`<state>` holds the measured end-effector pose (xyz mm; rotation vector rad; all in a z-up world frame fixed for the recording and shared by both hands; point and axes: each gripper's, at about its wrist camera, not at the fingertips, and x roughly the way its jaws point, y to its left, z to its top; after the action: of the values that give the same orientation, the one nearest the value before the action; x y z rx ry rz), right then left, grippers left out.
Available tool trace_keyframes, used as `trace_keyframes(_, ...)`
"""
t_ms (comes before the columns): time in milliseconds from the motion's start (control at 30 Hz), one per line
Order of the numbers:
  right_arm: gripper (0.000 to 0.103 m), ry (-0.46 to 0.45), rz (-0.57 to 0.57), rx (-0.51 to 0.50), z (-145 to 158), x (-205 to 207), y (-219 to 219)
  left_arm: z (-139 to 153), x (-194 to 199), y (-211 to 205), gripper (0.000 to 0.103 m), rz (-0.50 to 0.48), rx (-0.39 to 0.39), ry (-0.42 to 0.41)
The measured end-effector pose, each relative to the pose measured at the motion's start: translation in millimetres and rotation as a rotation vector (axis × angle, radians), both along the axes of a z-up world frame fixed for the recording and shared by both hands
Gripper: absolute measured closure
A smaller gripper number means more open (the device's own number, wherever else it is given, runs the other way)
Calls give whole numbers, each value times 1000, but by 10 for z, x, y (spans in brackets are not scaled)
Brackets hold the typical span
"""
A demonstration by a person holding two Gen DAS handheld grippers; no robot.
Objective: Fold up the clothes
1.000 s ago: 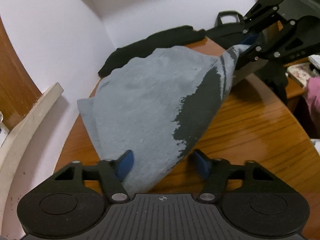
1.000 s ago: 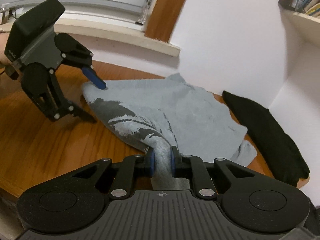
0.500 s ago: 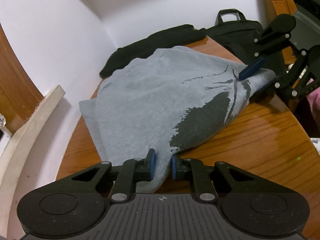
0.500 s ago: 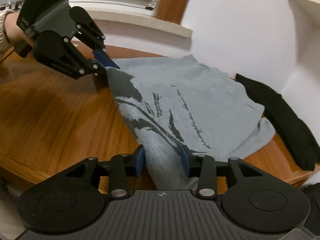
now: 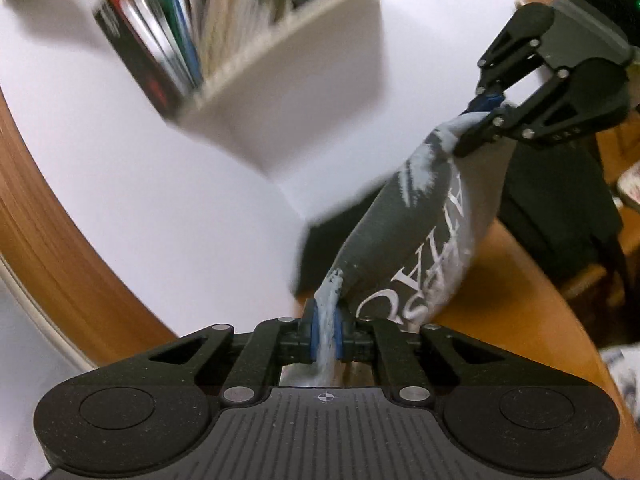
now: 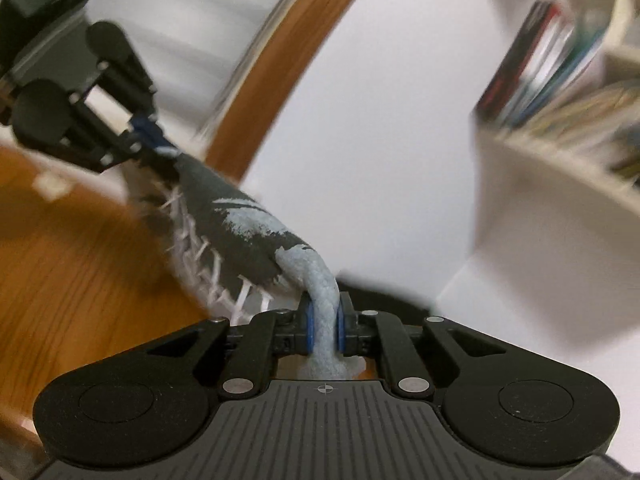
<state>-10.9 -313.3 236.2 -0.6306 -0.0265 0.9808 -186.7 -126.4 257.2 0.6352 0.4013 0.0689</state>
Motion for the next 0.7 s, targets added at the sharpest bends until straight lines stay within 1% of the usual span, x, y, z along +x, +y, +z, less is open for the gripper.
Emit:
trace_keyframes(100,92,-31,5,67,483,50,-63,507,9,-4,94,-9,-1,-56)
trace_keyframes(167,92,-37,12,96,691,104,-82,739,56,6,94,-17,6,-72)
trace_keyframes(233,92,-29,17,113,777,216,-81,870,163,50,94,-14,5,-75)
trace_keyframes(300,92,-10,13,93,743,388,-2,855,404,134,94,3,-8,-46)
trace_keyframes(367,92,15,2,69,587,629,170,758,694,245,93,34,-21,-17)
trace_keyframes(400,91,26,-16,58,454,781,292,661,911,349,91,65,-34,-8)
trace_keyframes(433,89,36,-38,46,304,943,425,540,1143,473,80,111,-46,1)
trace_keyframes(467,80,47,-60,35,153,1105,559,390,1366,589,68,162,-60,25)
trace_keyframes(500,73,75,-88,26,-3,1260,653,217,1570,708,64,214,-82,62)
trace_keyframes(533,64,110,-118,17,-162,1413,732,50,1740,822,62,250,-112,100)
trace_keyframes(567,64,145,-148,8,-321,1565,812,-103,1837,925,62,254,-159,134)
trace_keyframes(633,64,215,-133,-2,-575,1768,825,-362,1945,1086,59,252,-240,187)
trace_keyframes(700,64,269,-116,-25,-808,1943,811,-592,2025,1195,59,267,-273,227)
